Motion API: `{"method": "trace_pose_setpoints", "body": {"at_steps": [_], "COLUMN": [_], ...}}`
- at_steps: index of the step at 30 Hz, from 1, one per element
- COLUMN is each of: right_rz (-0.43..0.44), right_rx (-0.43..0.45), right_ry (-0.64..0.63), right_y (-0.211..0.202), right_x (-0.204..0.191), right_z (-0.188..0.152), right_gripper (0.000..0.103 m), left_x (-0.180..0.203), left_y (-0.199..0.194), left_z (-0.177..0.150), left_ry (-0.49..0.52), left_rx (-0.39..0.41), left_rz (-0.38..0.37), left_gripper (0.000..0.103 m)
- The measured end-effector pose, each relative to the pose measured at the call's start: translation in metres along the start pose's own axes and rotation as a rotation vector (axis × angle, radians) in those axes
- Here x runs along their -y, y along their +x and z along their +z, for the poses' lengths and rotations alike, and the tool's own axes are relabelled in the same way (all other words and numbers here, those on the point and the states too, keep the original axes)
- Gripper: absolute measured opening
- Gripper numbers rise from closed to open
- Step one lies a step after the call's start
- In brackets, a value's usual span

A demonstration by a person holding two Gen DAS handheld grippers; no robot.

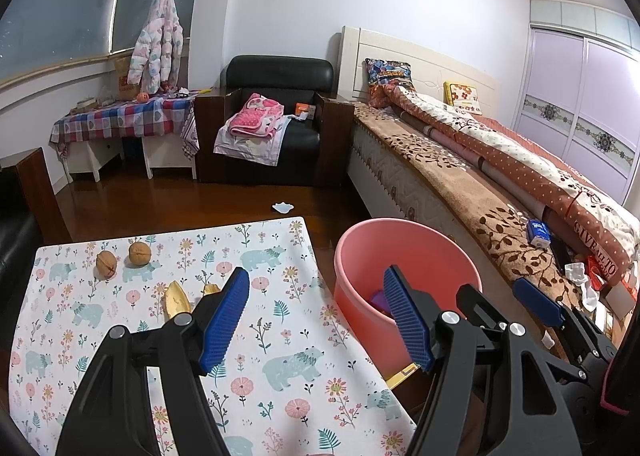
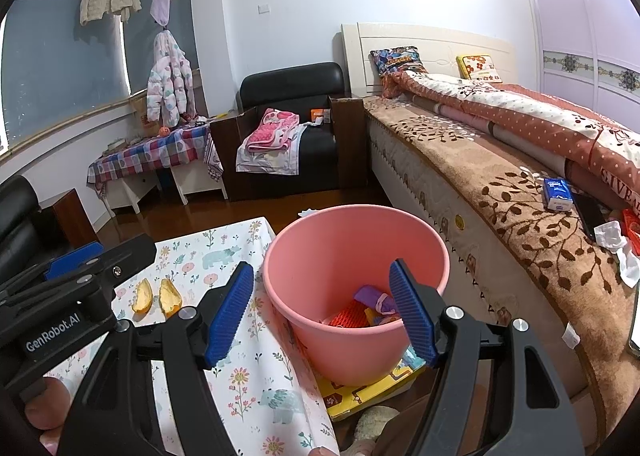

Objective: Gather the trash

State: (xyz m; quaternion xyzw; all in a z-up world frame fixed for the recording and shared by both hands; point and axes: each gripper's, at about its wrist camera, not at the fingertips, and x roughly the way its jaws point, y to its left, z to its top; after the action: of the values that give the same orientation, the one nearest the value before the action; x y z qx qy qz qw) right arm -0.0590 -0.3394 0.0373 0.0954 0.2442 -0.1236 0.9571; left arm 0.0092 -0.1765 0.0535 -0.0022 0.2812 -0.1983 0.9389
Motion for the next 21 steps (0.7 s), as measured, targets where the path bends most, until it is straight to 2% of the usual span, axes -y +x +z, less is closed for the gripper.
{"method": "trace_pose_setpoints", "body": {"at_steps": [21], "right_rz": [0.0], "right_rx": [-0.005], "right_ry": [0.002], "right_y": [0.0014], "right_x": [-0.0008], "right_z": [-0.003], "right_gripper": [0.071], "left_x": [-0.0003], "left_y": [0.0033], "left_z": [-0.0061], "left_ry": [0.002], "left_rx": [-0.007], "left_rz": [-0.005], "left_gripper": [0.069]}}
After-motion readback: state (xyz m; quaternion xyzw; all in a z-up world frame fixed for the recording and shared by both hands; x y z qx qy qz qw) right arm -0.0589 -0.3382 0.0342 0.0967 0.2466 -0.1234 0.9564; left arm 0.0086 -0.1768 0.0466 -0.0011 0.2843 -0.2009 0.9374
